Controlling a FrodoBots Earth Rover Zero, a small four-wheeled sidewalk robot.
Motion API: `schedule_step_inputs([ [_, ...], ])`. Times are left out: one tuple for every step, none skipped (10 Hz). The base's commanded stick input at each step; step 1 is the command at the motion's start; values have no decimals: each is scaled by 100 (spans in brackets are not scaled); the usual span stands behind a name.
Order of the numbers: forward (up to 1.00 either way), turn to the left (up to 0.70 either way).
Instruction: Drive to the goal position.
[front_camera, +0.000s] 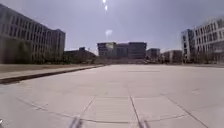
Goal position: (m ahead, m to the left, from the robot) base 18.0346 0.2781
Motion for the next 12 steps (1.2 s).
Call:
schedule_step_inputs([
  [100, 0],
  [100, 0],
  [100, 0],
  [100, 0],
  [100, 0],
  [100, 0],
  [100, 0],
  [100, 0],
  [100, 0],
  [100, 0],
  [100, 0],
  [100, 0],
])
